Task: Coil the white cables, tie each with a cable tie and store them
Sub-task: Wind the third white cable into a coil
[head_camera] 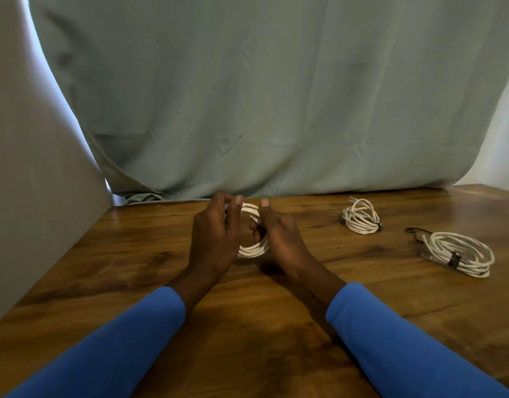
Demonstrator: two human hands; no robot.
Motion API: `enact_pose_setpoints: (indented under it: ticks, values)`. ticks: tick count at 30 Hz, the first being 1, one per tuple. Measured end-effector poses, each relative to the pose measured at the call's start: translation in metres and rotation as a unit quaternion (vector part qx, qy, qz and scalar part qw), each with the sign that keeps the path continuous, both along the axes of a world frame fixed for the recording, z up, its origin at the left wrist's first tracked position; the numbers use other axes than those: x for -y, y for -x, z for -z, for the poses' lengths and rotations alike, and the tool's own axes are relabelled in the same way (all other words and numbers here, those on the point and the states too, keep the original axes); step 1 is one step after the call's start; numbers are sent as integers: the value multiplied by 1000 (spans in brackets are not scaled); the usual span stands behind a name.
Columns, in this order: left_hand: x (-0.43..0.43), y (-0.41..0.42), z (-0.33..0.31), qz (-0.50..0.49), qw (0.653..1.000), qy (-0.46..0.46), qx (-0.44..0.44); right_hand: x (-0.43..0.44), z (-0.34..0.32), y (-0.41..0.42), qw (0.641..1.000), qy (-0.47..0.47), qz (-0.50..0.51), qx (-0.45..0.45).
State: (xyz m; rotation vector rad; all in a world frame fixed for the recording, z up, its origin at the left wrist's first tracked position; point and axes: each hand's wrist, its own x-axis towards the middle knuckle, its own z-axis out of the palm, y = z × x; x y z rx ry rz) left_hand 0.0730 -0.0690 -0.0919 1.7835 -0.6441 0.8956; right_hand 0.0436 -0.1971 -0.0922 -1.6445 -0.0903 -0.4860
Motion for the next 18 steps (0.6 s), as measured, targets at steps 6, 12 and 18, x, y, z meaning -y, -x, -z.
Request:
enact_pose_setpoints:
  ticks: [6, 12, 18]
  values:
    - [25, 27, -3, 128, 991, 18, -44, 29, 2, 45, 990, 78, 96, 61]
    - [59, 47, -11, 204, 974, -88, -48, 143, 13, 107, 976, 104, 187, 31]
    - [189, 24, -32, 194, 959, -204, -41, 195, 31, 118, 954, -155, 254, -21]
